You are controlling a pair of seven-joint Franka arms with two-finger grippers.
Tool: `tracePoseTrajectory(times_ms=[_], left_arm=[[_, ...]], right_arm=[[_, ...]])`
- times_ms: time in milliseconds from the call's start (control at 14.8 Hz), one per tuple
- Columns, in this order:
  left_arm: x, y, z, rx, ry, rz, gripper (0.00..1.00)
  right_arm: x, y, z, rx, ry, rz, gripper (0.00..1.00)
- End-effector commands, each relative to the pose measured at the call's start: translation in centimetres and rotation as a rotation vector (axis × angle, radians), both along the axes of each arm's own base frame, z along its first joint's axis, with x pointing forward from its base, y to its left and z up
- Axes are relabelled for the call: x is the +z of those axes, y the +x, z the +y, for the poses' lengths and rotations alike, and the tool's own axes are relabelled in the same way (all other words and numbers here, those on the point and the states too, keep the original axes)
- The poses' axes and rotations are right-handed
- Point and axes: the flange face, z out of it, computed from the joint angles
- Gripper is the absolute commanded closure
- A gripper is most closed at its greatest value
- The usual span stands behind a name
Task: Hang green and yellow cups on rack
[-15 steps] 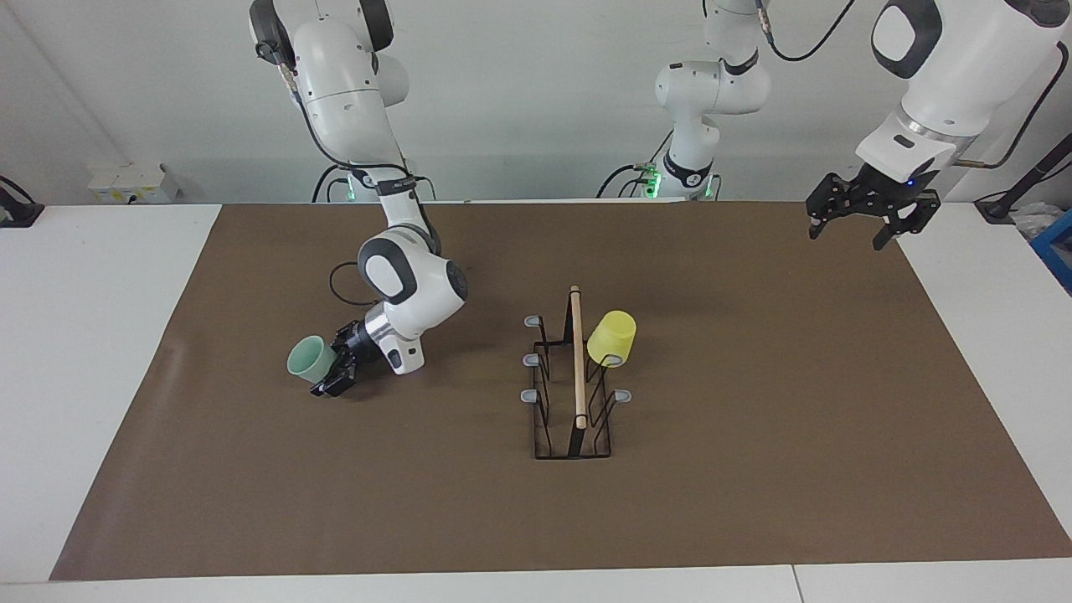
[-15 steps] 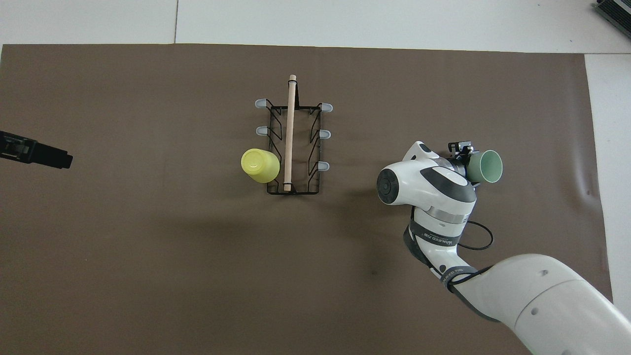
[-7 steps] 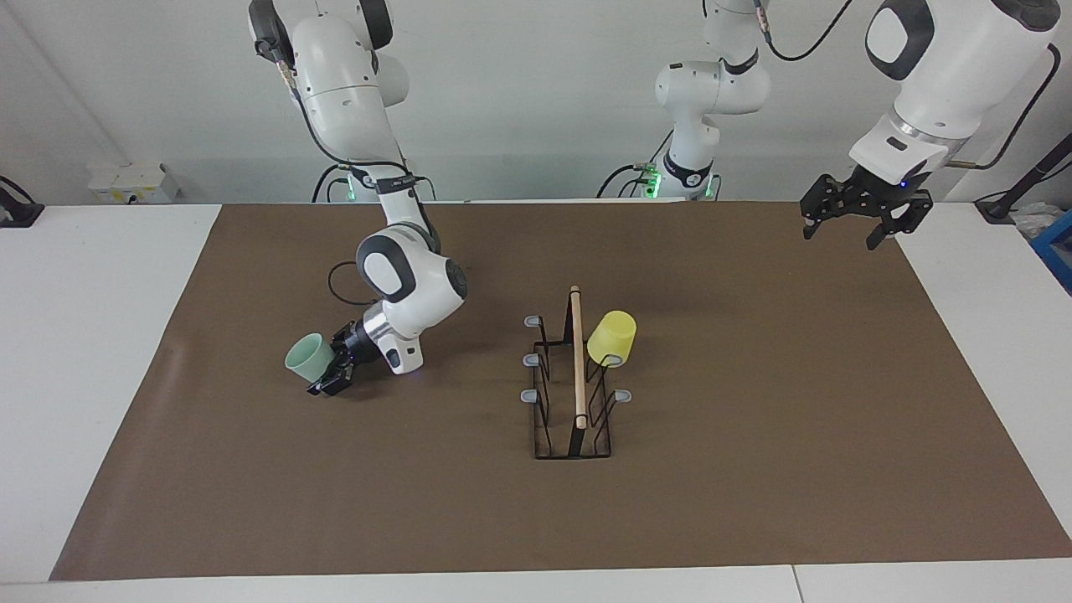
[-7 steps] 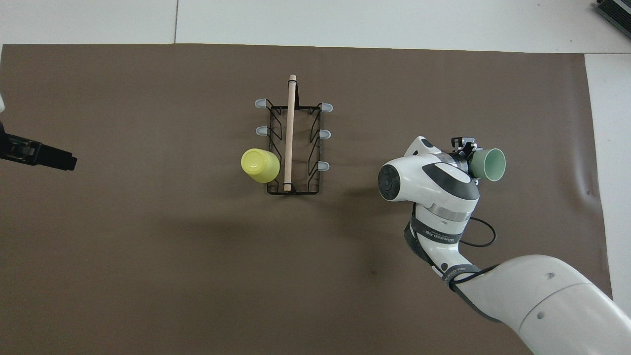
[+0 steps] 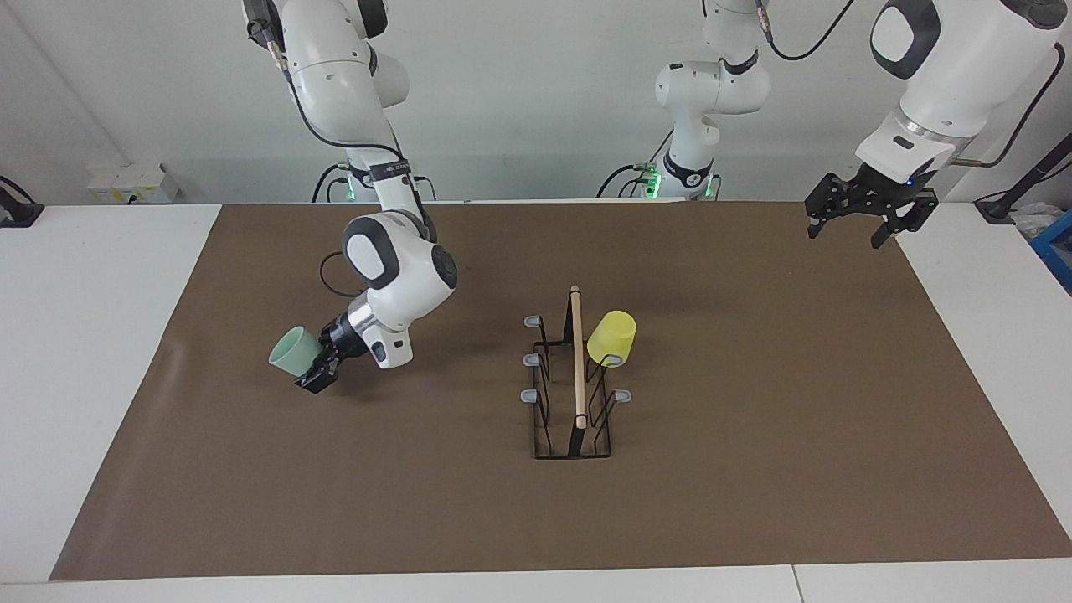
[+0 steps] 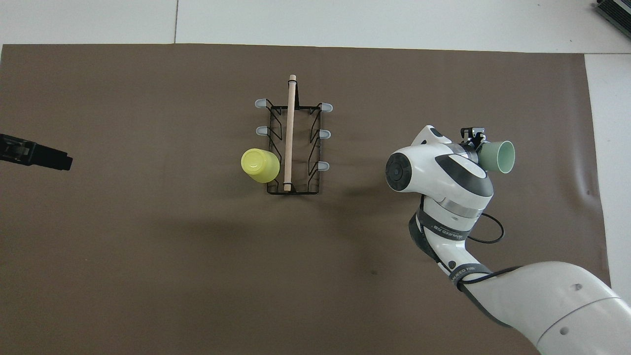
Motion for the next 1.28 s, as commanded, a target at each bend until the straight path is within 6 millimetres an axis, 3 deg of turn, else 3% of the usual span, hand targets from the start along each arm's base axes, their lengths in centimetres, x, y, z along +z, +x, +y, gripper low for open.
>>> tracePoseTrajectory(times_ms=[0, 337, 540, 877, 1214], left_arm=[[0.1, -0.9, 0.1, 0.008, 0.011, -0.006, 0.0], [0.1, -0.9, 0.1, 0.008, 0.011, -0.006, 0.0], [0.1, -0.9, 0.1, 0.008, 0.011, -0.006, 0.0], [0.1, -0.9, 0.0, 0.007, 0.011, -0.006, 0.0], [0.1, -0.9, 0.0, 0.007, 0.011, -0.006, 0.0]], right_arm=[[4.6, 0.5, -0.8, -0.031, 0.101, -0.003, 0.5], [11.0, 2.0, -2.0, -0.133, 0.337, -0.028, 0.53], [12.7, 2.2, -0.6, -0.21, 0.503, -0.046, 0.53], [13.5, 2.6, 0.1, -0.246, 0.681, -0.07, 0.53], [16.0, 2.7, 1.6, -0.298, 0.907, -0.136, 0.53]])
